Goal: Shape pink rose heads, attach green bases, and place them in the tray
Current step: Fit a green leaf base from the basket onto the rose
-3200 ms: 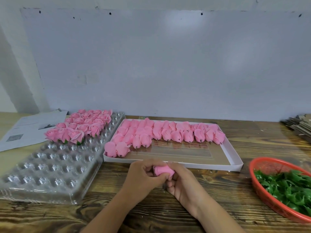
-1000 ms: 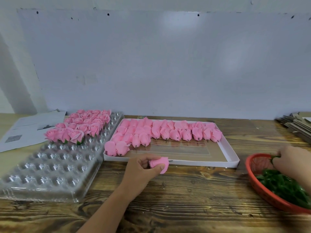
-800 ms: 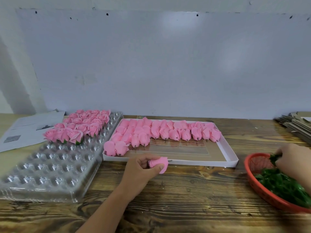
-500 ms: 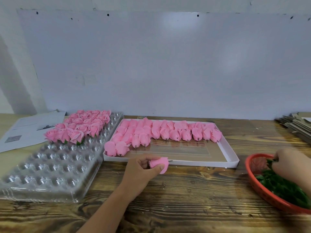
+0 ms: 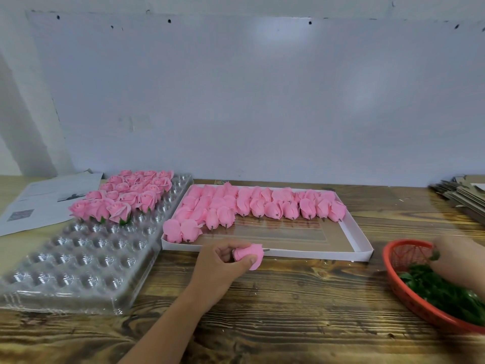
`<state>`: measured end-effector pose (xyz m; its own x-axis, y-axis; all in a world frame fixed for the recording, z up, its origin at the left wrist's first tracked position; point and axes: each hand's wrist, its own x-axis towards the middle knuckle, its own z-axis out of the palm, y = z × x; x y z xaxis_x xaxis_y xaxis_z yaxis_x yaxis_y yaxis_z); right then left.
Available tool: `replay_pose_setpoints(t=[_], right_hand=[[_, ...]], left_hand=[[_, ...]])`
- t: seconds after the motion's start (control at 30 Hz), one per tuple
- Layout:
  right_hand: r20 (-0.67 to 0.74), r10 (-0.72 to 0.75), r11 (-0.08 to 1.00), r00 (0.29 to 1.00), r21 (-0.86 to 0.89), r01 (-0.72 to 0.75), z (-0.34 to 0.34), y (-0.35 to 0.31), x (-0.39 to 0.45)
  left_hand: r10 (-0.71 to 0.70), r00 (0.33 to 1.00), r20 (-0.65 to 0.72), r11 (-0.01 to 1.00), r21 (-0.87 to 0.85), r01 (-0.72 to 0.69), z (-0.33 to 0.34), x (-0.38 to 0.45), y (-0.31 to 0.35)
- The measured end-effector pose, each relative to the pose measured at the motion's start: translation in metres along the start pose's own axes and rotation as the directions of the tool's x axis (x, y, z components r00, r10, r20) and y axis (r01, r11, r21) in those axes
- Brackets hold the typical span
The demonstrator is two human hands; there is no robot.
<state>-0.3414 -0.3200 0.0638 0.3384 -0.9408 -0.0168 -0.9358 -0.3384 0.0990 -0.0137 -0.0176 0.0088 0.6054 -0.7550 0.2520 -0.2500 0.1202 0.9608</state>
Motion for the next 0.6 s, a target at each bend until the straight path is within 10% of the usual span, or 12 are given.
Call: replay_pose_setpoints(t=[0.6], right_hand=[[0.052,-0.056,0.985,0.997,0.166,0.046,-0.013,-0.001,-0.011]], left_hand=[[-0.008,1.000,0.001,1.000,0.003,0.008,0.000,0.000,0.001]])
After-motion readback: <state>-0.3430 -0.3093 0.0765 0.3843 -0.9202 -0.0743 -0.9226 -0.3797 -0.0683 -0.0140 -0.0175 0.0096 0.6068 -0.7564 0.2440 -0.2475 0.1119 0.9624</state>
